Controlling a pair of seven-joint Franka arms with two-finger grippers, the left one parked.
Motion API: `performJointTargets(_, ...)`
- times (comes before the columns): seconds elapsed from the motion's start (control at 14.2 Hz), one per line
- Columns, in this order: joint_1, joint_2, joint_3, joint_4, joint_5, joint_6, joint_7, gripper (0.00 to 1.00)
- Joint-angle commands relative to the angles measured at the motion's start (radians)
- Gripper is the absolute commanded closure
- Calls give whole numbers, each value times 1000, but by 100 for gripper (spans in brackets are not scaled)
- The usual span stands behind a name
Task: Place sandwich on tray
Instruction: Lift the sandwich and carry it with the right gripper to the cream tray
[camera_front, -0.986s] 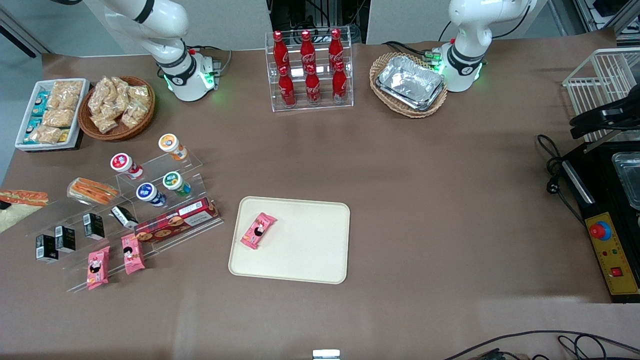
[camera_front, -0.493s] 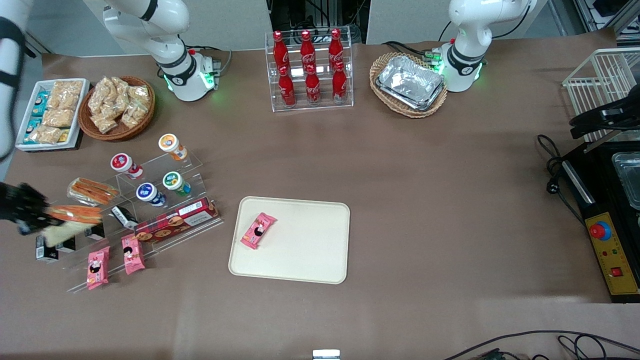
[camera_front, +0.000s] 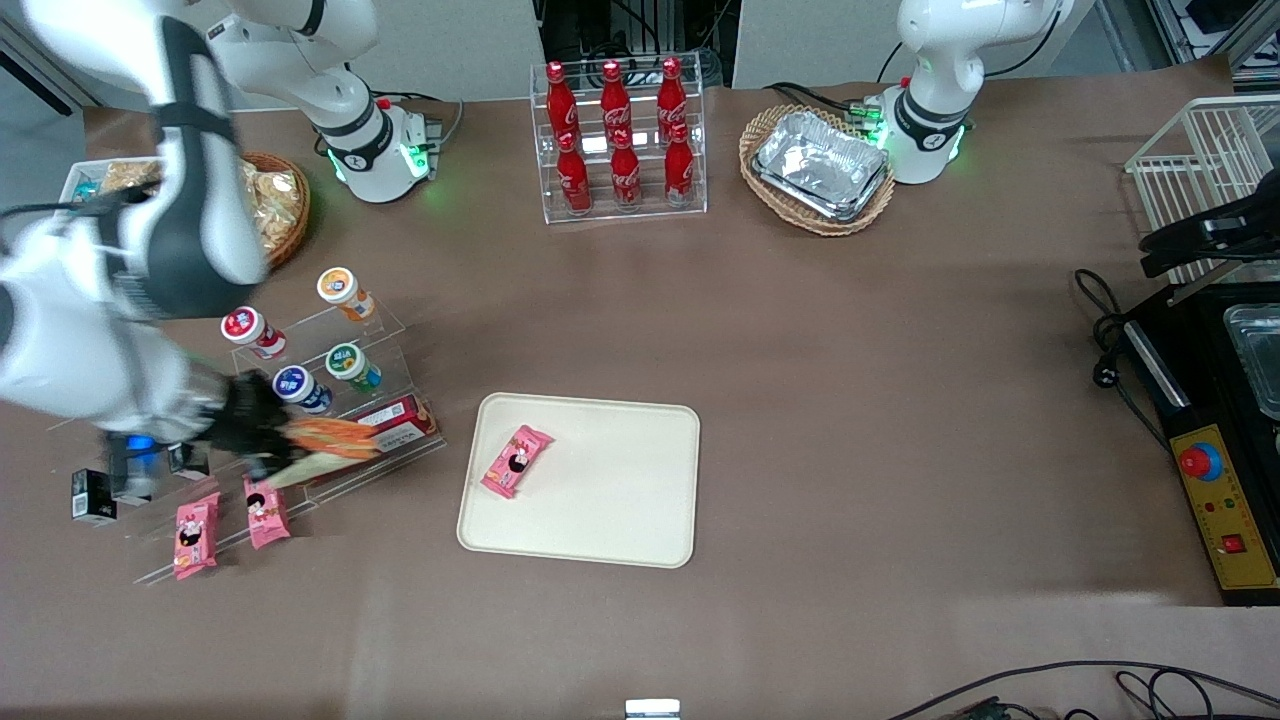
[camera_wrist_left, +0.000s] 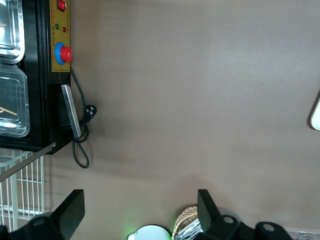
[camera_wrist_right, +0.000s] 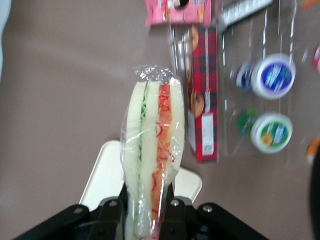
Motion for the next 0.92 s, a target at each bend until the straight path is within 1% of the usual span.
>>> performJointTargets(0.0,136,114,-16,58,13,88,212,74)
performJointTargets(0.14,196,159,-15,59,15,170,312,74)
performJointTargets(0.21,213,183,2,59,19,210,348,74)
performJointTargets(0.35,218,246,72,65,53,313,440,74)
performJointTargets(0.49,221,317,118,85,53,424,513,74)
performJointTargets(0.85,284,450,125,122,53,594,609,74)
